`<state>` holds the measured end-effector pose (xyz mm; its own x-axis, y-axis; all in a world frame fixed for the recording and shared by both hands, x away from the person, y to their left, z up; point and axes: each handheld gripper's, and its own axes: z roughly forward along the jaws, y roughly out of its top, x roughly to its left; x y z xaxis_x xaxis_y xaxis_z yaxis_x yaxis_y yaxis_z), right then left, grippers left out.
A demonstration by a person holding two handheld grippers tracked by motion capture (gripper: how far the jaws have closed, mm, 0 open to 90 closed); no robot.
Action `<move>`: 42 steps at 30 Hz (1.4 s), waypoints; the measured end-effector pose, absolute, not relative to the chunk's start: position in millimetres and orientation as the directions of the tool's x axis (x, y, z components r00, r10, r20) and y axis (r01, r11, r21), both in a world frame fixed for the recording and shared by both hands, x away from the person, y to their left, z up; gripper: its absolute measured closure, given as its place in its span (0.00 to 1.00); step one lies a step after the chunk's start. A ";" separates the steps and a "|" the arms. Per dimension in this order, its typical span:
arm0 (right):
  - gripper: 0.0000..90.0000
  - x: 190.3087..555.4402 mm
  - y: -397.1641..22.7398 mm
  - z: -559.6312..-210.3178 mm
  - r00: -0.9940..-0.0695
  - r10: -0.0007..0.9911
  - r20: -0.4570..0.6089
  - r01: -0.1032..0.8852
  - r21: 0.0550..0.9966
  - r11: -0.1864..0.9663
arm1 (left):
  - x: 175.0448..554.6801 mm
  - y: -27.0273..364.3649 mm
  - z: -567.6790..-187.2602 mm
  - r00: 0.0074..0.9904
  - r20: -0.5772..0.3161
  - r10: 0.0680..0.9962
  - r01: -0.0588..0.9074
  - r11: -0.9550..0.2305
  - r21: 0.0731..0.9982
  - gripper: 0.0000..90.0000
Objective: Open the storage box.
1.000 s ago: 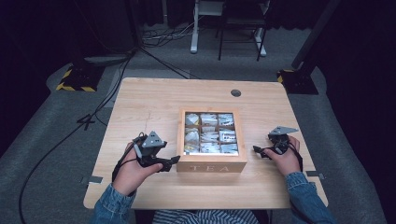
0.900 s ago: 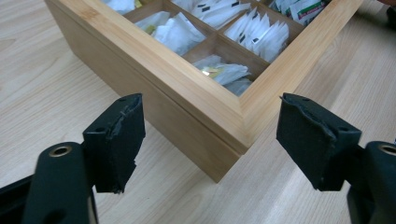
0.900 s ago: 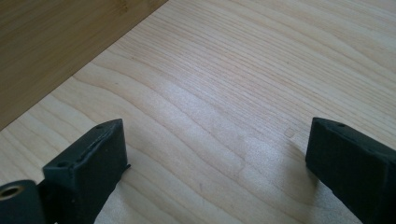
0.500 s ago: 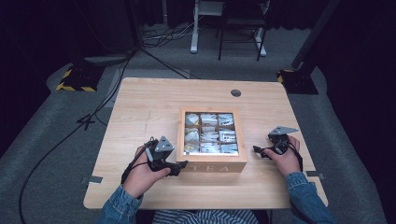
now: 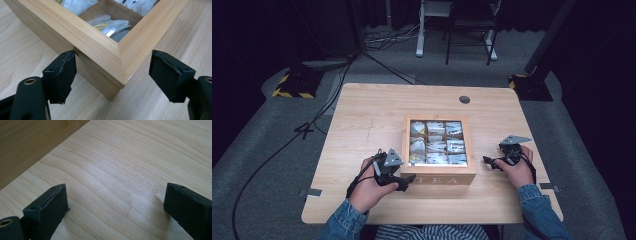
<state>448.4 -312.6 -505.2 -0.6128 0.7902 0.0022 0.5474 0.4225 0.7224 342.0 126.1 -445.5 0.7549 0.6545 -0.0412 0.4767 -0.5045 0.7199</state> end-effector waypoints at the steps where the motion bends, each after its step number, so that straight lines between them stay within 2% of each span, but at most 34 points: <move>1: 0.06 448.4 -312.6 -505.1 -0.613 0.790 0.002 0.548 0.722 0.422 | 342.0 126.1 -445.2 0.756 -0.033 0.654 0.473 -0.510 0.718 0.27; 4: 0.06 448.4 -312.6 -505.2 -0.612 0.790 0.002 0.548 0.722 0.422 | 341.8 126.2 -444.2 0.757 -0.022 0.653 0.468 -0.518 0.716 0.30; 17: 0.06 448.4 -312.6 -505.1 -0.612 0.791 0.003 0.548 0.722 0.422 | 341.9 125.4 -438.6 0.753 -0.017 0.658 0.471 -0.521 0.712 0.32; 30: 0.06 448.4 -312.6 -505.2 -0.613 0.790 0.002 0.548 0.722 0.422 | 338.9 128.2 -428.0 0.724 0.005 0.690 0.445 -0.473 0.761 0.35; 35: 0.07 448.3 -312.6 -505.1 -0.613 0.790 0.002 0.547 0.722 0.423 | 334.5 126.8 -420.7 0.710 0.060 0.701 0.389 -0.463 0.796 0.35; 42: 0.07 446.5 -313.5 -505.1 -0.624 0.782 0.002 0.541 0.723 0.430 | 335.6 127.4 -414.8 0.710 0.068 0.701 0.368 -0.452 0.813 0.35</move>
